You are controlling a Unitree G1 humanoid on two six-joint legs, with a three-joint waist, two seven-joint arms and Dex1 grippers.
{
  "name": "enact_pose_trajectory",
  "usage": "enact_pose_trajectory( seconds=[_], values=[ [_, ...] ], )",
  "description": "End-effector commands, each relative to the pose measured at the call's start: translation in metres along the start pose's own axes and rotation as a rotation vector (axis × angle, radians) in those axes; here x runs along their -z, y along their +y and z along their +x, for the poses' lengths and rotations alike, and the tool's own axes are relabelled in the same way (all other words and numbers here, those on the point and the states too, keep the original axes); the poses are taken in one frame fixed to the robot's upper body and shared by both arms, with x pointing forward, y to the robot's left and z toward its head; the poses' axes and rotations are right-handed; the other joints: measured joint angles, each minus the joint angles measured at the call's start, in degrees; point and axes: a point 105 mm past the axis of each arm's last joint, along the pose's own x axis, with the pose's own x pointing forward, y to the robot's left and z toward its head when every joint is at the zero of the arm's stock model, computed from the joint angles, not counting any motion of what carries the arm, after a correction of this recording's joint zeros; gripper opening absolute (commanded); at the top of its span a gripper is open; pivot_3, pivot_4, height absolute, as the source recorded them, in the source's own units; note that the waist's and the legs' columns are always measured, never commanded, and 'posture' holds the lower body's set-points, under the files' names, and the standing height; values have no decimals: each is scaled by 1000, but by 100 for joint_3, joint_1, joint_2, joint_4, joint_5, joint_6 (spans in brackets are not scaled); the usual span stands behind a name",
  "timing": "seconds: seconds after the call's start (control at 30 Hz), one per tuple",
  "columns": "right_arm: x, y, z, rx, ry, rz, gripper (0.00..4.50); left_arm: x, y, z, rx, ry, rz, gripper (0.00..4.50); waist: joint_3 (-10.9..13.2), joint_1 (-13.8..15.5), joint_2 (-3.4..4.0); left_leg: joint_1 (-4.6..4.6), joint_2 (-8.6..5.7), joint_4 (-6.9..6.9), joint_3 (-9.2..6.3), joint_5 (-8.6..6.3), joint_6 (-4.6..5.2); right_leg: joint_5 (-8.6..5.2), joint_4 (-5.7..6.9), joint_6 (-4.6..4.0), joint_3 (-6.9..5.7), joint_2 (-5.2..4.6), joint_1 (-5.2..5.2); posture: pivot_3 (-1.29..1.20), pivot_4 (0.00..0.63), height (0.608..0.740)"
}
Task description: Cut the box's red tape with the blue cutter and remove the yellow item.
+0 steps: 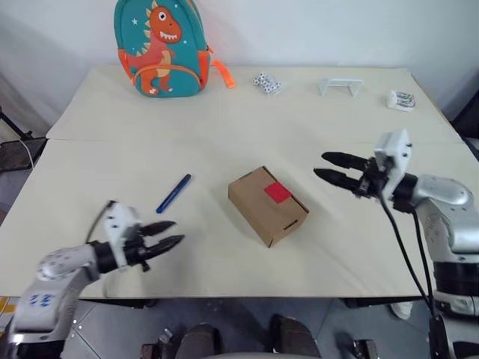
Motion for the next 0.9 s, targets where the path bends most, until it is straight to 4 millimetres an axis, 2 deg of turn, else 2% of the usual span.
enact_pose_trajectory(
  seconds=[0.03,0.1,0.17,0.23,0.3,0.37,0.43,0.53,0.67,0.77,0.8,0.9],
  values=[
    [-24,20,-16,-34,-130,-49,3222,-12,17,-39,-93,-34,59,3179,1,0,2,1,-1,0,2,-1,-1,0,2,0,-1,0,0,0,150,740],
    [-23,39,-23,-78,-188,-31,3824,-2,31,-63,-180,-7,26,3737,0,-5,2,3,0,-3,4,-3,0,0,0,0,1,0,0,0,150,740],
    [-20,48,-26,-67,-198,-8,4495,6,50,-87,-300,-4,-2,4342,1,-11,2,8,1,-6,5,-6,2,0,0,0,5,2,0,0,150,740],
    [-22,59,-28,-103,-233,25,4500,14,69,-114,-430,-3,-32,4439,1,-12,2,10,2,-5,3,-8,5,-1,0,-2,10,3,0,0,150,740],
    [-27,69,-30,-141,-277,-30,4500,28,79,-139,-517,45,-69,4439,2,-16,1,15,2,-4,-8,-11,11,-1,-1,-2,19,3,-1,0,150,740],
    [-29,71,-32,-135,-293,-91,4500,38,81,-153,-543,85,-94,4439,1,-16,0,21,4,-5,-13,-15,13,-1,1,-3,20,4,-2,0,150,740],
    [-29,71,-34,-123,-298,-108,4500,40,80,-154,-535,98,-101,4439,2,-15,0,25,5,-5,-9,-26,15,-1,2,-2,20,4,-2,0,150,740],
    [-27,70,-37,-117,-287,-128,4500,34,77,-139,-487,83,-94,4439,-2,30,-11,25,5,-3,-8,-33,17,-1,4,-2,18,2,-2,0,150,740],
    [-26,71,-36,-126,-282,-147,4500,20,68,-91,-346,73,-109,4439,-2,61,-11,25,6,-3,-10,-34,14,-1,7,-2,16,3,-1,0,150,740],
    [-28,73,-36,-137,-286,-204,4500,12,66,-65,-321,90,-92,4439,-2,50,-11,27,7,1,-9,-33,14,-1,9,-2,19,3,-1,0,150,740],
    [-28,72,-36,-129,-288,-199,4500,10,65,-52,-314,106,-88,4439,-2,29,-11,29,8,1,-8,-33,14,-1,10,-2,21,4,-1,0,150,740],
    [-28,71,-36,-120,-282,-174,4500,3,54,6,-248,167,-19,4439,-2,18,-10,31,5,1,-6,-33,13,-1,12,-2,22,4,0,0,150,740]
  ],
)
